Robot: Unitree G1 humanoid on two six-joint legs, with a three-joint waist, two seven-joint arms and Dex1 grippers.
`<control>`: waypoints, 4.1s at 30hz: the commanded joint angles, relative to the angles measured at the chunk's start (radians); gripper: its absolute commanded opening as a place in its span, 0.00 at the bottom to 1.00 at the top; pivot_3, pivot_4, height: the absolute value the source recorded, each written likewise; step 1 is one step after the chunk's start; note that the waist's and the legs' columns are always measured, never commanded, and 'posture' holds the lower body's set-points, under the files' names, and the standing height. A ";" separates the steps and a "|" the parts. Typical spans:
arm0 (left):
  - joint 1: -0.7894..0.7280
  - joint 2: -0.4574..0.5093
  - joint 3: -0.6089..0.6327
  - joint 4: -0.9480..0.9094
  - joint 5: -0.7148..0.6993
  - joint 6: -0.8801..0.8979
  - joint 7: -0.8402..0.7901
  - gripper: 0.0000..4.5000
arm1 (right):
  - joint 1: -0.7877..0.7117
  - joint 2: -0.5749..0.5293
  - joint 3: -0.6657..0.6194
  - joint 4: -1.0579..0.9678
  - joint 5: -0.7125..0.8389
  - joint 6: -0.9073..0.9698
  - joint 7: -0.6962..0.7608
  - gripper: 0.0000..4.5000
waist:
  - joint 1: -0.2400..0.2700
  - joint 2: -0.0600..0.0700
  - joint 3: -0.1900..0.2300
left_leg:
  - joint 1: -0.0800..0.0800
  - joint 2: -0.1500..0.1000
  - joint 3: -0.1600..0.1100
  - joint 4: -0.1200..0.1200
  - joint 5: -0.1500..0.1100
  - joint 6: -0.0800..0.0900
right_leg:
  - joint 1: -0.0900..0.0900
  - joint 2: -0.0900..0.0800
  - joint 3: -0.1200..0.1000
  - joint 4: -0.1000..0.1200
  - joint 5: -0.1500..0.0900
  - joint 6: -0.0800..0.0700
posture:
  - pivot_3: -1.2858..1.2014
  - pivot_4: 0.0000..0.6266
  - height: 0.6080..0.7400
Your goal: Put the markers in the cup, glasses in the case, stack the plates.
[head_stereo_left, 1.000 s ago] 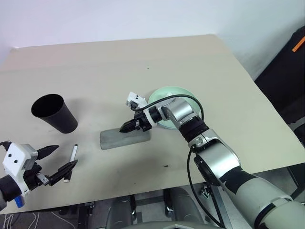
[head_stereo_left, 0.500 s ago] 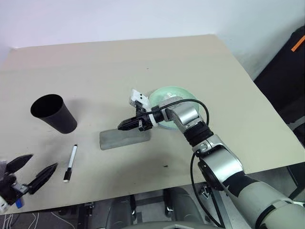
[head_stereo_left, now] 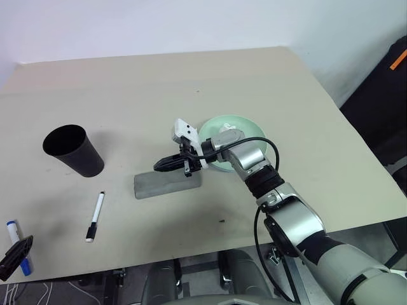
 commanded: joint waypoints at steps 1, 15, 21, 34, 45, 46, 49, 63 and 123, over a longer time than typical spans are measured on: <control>-0.021 0.006 -0.003 -0.004 0.011 0.023 0.085 1.00 | 0.001 0.006 0.004 -0.050 0.004 -0.054 -0.006 0.01 | 0.000 0.000 0.000 | 0.000 0.000 0.000 0.000 0.000 0.000 | 0.000 0.000 0.000 0.000 0.000 0.000 | 0.52 0.24 0.96; -0.269 0.031 -0.194 0.182 0.173 0.081 0.309 1.00 | 0.006 -0.012 0.001 -0.049 -0.003 -0.109 -0.053 0.01 | 0.002 -0.001 -0.001 | 0.000 0.000 0.000 0.000 0.000 0.000 | 0.001 -0.001 0.000 0.001 0.001 -0.001 | 0.52 0.24 0.96; -0.359 0.044 -0.278 0.251 0.230 0.094 0.293 1.00 | 0.014 -0.034 0.007 -0.054 -0.017 -0.125 -0.073 0.01 | 0.001 -0.002 -0.001 | 0.000 0.000 0.000 -0.001 0.000 0.000 | 0.001 -0.001 0.000 0.001 0.001 -0.001 | 0.52 0.24 0.96; -0.443 0.088 -0.286 0.307 0.297 0.233 0.325 0.16 | 0.020 -0.053 0.011 -0.041 -0.051 -0.143 -0.115 0.00 | -0.001 -0.001 -0.001 | 0.001 0.000 0.000 -0.001 0.000 -0.001 | 0.001 -0.001 0.001 0.004 0.002 -0.002 | 0.52 0.24 0.96; -0.536 0.065 -0.352 0.316 0.359 0.099 0.250 0.06 | 0.054 -0.063 -0.079 -0.129 0.078 -0.154 -0.056 0.00 | 0.009 0.000 0.000 | 0.001 0.000 -0.001 -0.003 0.000 -0.001 | 0.001 -0.001 0.000 0.004 0.005 -0.006 | 0.52 0.24 0.96; -0.542 0.067 -0.364 0.326 0.390 0.050 0.240 0.06 | 0.061 -0.070 -0.081 -0.144 0.088 -0.147 -0.043 0.00 | 0.012 0.000 0.000 | 0.001 0.000 -0.001 -0.003 0.000 -0.001 | 0.001 -0.001 -0.001 0.004 0.005 -0.006 | 0.52 0.24 0.96; -0.605 0.052 -0.350 0.370 0.433 -0.067 0.240 0.06 | 0.085 -0.084 -0.097 -0.194 0.135 -0.119 -0.011 0.00 | 0.023 0.000 0.000 | 0.001 0.000 -0.002 -0.003 0.000 -0.001 | -0.002 -0.001 -0.002 0.003 0.007 -0.008 | 0.52 0.24 0.96; -0.755 0.067 -0.316 0.427 0.467 -0.370 0.117 0.06 | 0.129 -0.135 -0.103 -0.248 0.163 -0.121 -0.029 0.99 | 0.026 -0.001 -0.001 | 0.000 0.000 0.002 0.000 0.001 -0.001 | 0.000 0.000 -0.007 0.001 0.010 -0.005 | 0.52 0.24 0.96; -1.160 0.017 -0.629 0.762 0.393 -0.809 -0.219 0.99 | 0.175 -0.229 -0.156 -0.303 0.149 -0.156 -0.240 1.00 | 0.030 -0.002 -0.001 | 0.004 0.000 0.008 0.006 0.004 0.001 | 0.005 0.004 -0.009 0.002 0.015 0.004 | 0.52 0.24 0.96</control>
